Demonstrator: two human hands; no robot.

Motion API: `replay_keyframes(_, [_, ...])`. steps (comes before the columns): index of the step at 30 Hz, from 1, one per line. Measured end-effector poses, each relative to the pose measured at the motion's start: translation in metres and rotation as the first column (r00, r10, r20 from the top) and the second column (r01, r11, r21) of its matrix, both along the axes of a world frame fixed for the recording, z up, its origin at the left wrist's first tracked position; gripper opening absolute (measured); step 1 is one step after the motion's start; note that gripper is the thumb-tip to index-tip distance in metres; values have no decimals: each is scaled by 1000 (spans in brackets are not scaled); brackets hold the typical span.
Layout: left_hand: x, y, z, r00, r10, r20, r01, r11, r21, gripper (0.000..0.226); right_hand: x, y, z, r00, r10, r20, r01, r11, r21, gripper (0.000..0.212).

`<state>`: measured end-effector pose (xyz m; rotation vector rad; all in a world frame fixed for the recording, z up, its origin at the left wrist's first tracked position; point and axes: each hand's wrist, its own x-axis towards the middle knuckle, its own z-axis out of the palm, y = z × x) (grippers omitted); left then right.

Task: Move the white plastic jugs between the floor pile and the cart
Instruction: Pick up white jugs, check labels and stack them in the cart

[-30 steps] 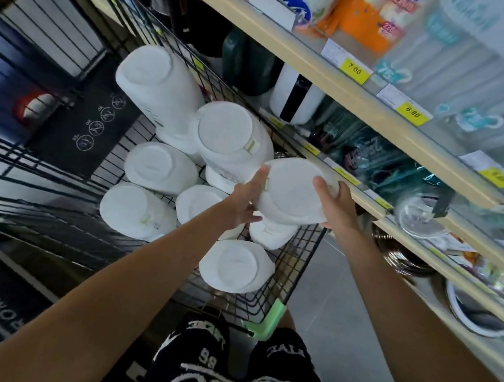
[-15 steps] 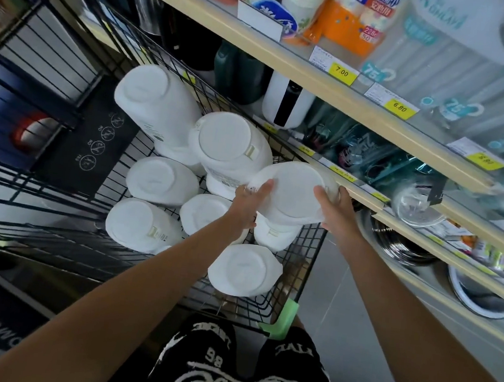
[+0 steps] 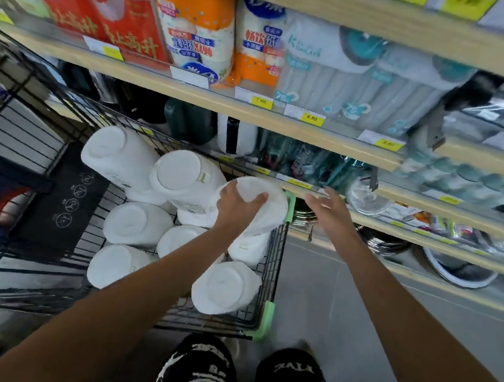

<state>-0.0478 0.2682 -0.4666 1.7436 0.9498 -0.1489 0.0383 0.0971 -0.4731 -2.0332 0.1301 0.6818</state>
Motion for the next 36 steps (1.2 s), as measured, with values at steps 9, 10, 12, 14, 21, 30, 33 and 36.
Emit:
replay_keyframes(9, [64,-153,87,917,-351,192,358,934,-4,74,12,-174,86,963,-219,159,188,964,190,41])
replay_keyframes(10, [69,-179,97,902,-371,222,384,923,-16,70,11,-200,96,954,-247,171,207,954,219,39])
replay_keyframes(12, [77,-232,118,870,-403,284,428,903,-28,61,12,-255,113,942,-277,190,225,940,255,33])
replay_keyframes(14, [82,-285,135,844,-419,337,459,887,-46,57,14,-310,131,928,-303,215,243,932,268,27])
replay_keyframes(21, [97,-461,169,753,-515,410,579,814,-39,46,8,-487,175,854,-440,278,345,879,330,25])
replay_keyframes(30, [117,-629,166,661,-635,400,719,688,-97,39,-9,-650,177,758,-622,197,506,751,425,16])
replay_keyframes(33, [130,-676,161,589,-703,399,783,619,-62,40,-8,-692,171,724,-662,194,544,721,429,8])
replay_keyframes(36, [147,-728,159,540,-742,396,824,563,-69,41,-2,-736,165,683,-702,201,587,692,419,15])
